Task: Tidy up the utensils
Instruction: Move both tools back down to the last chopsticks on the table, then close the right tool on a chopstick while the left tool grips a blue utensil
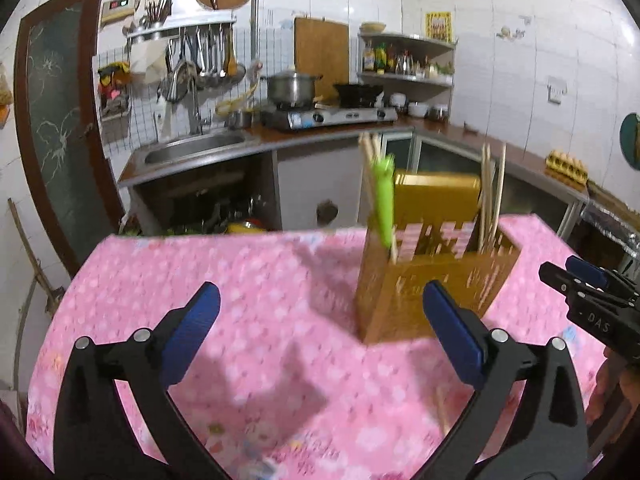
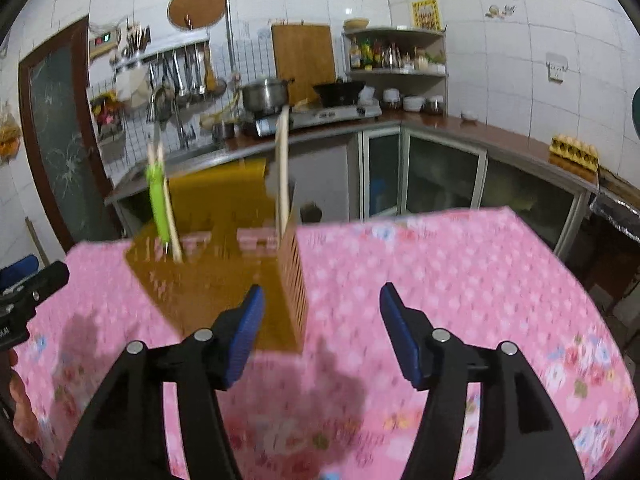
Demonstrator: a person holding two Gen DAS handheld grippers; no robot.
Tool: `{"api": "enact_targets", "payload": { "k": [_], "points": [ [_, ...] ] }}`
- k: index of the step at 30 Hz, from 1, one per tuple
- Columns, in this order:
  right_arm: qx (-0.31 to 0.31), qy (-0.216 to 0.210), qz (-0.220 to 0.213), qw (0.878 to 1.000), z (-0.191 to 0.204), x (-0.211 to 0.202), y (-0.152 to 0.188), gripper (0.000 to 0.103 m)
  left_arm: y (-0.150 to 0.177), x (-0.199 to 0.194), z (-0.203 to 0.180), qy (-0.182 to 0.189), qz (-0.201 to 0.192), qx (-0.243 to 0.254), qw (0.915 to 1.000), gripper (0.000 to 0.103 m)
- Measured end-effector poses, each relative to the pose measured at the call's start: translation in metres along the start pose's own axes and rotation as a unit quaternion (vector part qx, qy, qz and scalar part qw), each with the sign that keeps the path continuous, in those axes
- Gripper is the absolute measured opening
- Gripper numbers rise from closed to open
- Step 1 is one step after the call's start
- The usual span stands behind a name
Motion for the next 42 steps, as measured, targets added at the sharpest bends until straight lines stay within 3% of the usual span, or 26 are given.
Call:
{"api": "enact_targets", "payload": {
  "k": [9,17,24,26,28,33,42],
  "points": [
    [-0.028,-0.001,0.080,0.996,0.033,0.014,0.080,0.059,0.071,0.010,0.024,-0.008,0.070,0.001,0.9975,0.098],
    [-0.045,0.002,0.146,0.988,0.067,0.028,0.116,0.057,0.088,0.011,0.043,-0.002,0.089,-0.023,0.9957,0.098],
    [-0.021,0.006,0.172,0.985,0.076,0.037,0.122,0.045,0.097,0.019,0.041,0.002,0.104,-0.028,0.9942,0.098],
    [-0.024,0.014,0.175,0.984,0.078,0.038,0.122,0.038,0.099,0.019,0.041,0.001,0.104,-0.029,0.9941,0.098],
    [-0.023,0.016,0.179,0.983,0.079,0.039,0.121,0.023,0.099,0.020,0.040,0.003,0.107,-0.031,0.9938,0.098],
    [-0.016,0.008,0.192,0.981,0.082,0.042,0.116,0.008,0.099,0.021,0.037,0.001,0.112,-0.029,0.9933,0.098],
    [0.022,0.024,0.193,0.981,0.028,0.044,0.094,0.006,0.102,0.013,0.022,0.015,0.115,-0.019,0.9930,0.098]
  ]
}}
Point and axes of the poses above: each gripper's, at about its wrist camera, not at the fingertips, and x roughly the way its jaws point, z to its left, y to its underside, the point moved 5 cm from there along x, roughly the way its jaws point, and after that the axes turned 5 degrees about x, right-handed, at the moved point
